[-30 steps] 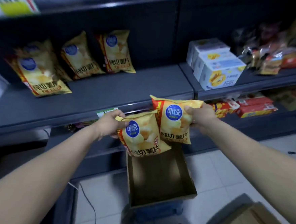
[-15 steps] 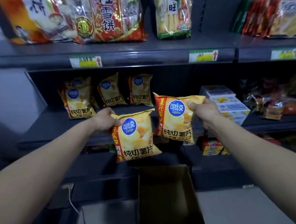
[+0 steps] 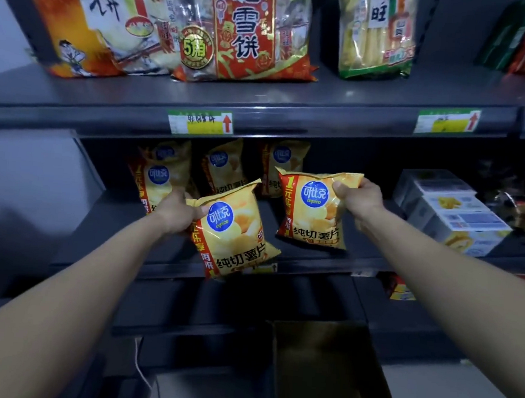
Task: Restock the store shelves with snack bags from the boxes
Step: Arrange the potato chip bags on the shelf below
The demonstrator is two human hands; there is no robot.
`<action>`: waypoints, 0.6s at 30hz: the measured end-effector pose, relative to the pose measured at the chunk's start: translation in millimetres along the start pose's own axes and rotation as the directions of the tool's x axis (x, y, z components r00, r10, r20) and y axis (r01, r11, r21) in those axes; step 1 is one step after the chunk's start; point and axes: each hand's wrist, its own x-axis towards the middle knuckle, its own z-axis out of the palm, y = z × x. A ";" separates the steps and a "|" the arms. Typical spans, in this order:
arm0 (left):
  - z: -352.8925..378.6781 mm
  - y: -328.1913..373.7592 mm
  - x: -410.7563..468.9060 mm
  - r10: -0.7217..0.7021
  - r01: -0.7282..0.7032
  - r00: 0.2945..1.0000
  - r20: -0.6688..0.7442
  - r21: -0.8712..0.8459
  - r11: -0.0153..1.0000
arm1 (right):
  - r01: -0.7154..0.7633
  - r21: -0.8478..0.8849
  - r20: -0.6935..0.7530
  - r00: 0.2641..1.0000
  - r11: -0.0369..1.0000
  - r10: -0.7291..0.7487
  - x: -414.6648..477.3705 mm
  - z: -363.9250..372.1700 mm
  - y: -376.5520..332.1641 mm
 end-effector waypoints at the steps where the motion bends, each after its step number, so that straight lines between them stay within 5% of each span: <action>1: -3.9 -2.9 6.0 -0.012 0.012 1.000 -0.005 -0.010 1.000 | -0.002 -0.007 0.002 1.000 1.000 0.002 5.4 9.2 -0.8; 18: 0.9 -5.9 92.3 -0.013 0.013 1.000 -0.003 0.001 1.000 | -0.018 -0.306 -0.051 0.999 0.952 0.003 109.6 59.8 -4.3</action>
